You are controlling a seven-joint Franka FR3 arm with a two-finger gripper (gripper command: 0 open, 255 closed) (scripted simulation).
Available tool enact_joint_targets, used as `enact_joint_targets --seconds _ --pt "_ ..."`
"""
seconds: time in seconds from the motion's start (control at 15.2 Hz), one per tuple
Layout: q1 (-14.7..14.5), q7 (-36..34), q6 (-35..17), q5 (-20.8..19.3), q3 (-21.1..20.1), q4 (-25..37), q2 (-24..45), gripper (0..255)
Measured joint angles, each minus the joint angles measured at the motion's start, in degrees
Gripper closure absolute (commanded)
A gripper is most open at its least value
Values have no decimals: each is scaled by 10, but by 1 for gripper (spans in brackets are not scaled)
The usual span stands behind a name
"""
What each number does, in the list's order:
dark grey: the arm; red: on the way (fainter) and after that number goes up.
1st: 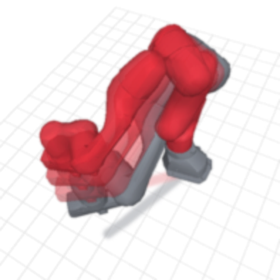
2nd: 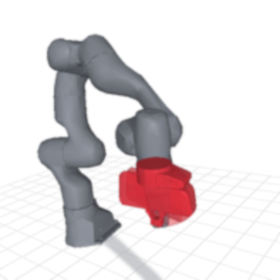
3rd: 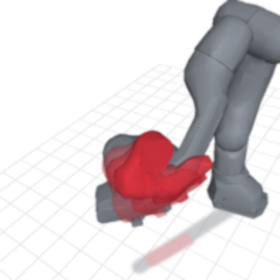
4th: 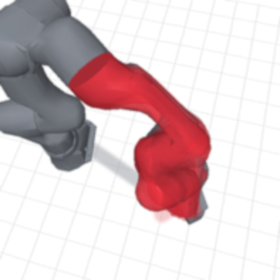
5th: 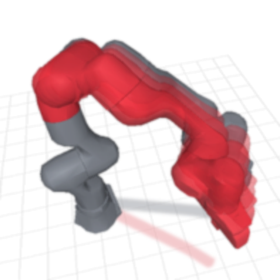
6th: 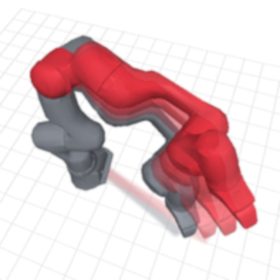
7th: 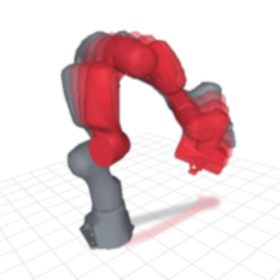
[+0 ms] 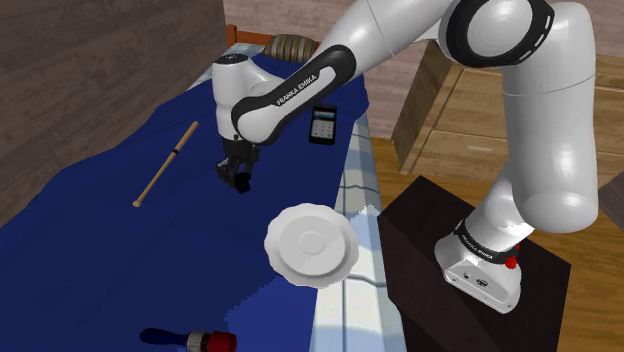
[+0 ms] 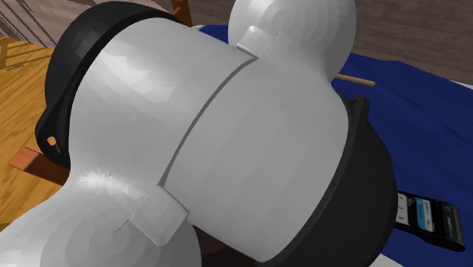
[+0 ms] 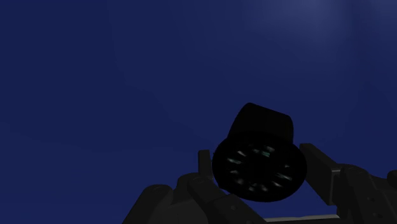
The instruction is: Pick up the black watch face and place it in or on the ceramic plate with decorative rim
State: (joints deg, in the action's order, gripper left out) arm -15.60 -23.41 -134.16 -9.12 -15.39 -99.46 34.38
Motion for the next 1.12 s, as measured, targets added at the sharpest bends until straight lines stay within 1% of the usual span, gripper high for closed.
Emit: enact_joint_targets --seconds 0.86,1.06,1.12 --pt "10 10 72 19 -13 14 -59 255" --pt "11 3 57 28 -21 -44 -104 255" --pt "15 4 47 34 -24 -76 -127 255"
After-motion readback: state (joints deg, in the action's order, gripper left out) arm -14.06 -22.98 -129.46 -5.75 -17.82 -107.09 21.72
